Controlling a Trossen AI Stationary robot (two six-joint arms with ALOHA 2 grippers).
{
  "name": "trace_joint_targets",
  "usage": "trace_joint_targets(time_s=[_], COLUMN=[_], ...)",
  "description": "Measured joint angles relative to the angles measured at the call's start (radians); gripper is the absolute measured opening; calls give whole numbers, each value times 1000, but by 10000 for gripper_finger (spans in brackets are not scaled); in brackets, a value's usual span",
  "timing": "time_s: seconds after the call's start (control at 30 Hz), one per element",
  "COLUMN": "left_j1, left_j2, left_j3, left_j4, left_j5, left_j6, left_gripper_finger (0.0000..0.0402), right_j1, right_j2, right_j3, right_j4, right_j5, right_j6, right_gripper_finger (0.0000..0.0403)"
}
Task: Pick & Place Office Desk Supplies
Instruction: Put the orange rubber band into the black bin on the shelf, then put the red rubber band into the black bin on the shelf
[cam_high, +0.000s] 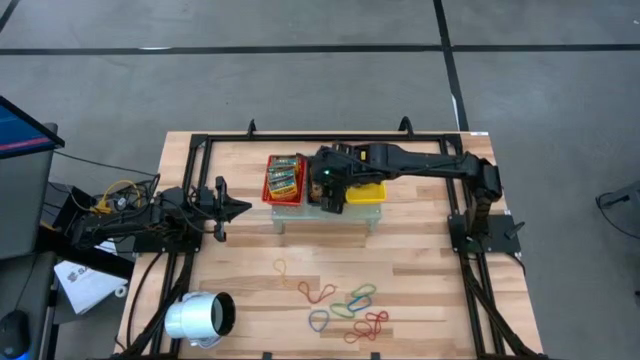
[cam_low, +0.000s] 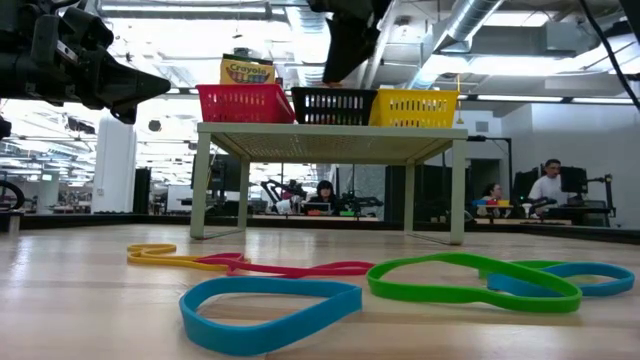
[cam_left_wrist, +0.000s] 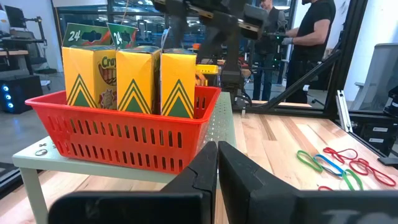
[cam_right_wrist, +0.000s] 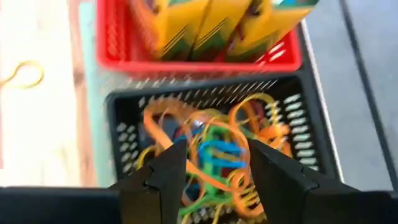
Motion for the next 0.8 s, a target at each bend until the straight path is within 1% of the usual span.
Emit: trace_joint_targets(time_s=[0.07,0.1,0.2,0.23,0.27,0.3,0.33,0.43,0.5,0.57,0.63,0.7,0.8], left_j1=[0,0,0,0,0,0,0,0,0,0,0,0,0], left_j2=[0,0,0,0,0,0,0,0,0,0,0,0,0], left_j3=[0,0,0,0,0,0,0,0,0,0,0,0,0], left_j4=[0,0,0,0,0,0,0,0,0,0,0,0,0], left_j5=[0,0,0,0,0,0,0,0,0,0,0,0,0], left_j6=[0,0,0,0,0,0,0,0,0,0,0,0,0], left_gripper_finger=[8,8,8,8,8,8,8,8,8,8,8,8,8], right_j1=[-5,-9,-12,-12,-13,-13,-12,-3,7,21,46,87,163], right_j2=[0,0,0,0,0,0,0,0,0,-3,-8,-11,22], right_j3=[0,0,0,0,0,0,0,0,0,4,10,13,15], right_j4=[30,38,31,22,14,5,-7,-45,-49,-46,-21,21,66], right_j5=[16,51,204,228,228,209,167,4,-71,-123,-156,-158,-157], right_j6=[-4,7,50,53,53,53,49,26,47,87,141,194,211], right_gripper_finger=[172,173,172,171,170,169,168,166,166,166,166,166,166])
